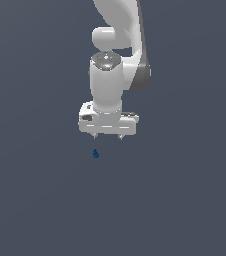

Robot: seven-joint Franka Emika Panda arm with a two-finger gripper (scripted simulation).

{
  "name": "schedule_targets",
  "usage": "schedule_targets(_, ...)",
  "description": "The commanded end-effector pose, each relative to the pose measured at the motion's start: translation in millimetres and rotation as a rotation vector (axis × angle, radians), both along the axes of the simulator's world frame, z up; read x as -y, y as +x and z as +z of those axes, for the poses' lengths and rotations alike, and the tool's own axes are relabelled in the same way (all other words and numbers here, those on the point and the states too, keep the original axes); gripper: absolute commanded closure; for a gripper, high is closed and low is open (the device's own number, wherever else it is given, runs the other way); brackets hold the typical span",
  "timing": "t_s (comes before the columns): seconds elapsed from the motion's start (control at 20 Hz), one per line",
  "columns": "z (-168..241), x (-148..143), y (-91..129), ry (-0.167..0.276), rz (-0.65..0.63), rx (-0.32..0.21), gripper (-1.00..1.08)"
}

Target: Pick up the object and move it to a goal position.

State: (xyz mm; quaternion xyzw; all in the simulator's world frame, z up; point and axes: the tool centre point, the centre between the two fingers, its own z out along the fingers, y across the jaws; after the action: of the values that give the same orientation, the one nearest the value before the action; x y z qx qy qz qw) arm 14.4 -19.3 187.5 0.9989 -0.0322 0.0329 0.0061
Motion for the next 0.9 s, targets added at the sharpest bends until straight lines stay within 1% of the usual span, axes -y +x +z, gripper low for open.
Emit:
schedule_targets(0.0,0.0,0.0,0.0,0.000,0.000,0.000,-0.92)
schedule_targets(0.5,12.2,-7.6,-2.2,0.004,0.044,0.012,-0.92)
schedule_targets(0.85,11.2,-6.9,-2.2,0.003,0.054,0.011,-0.92)
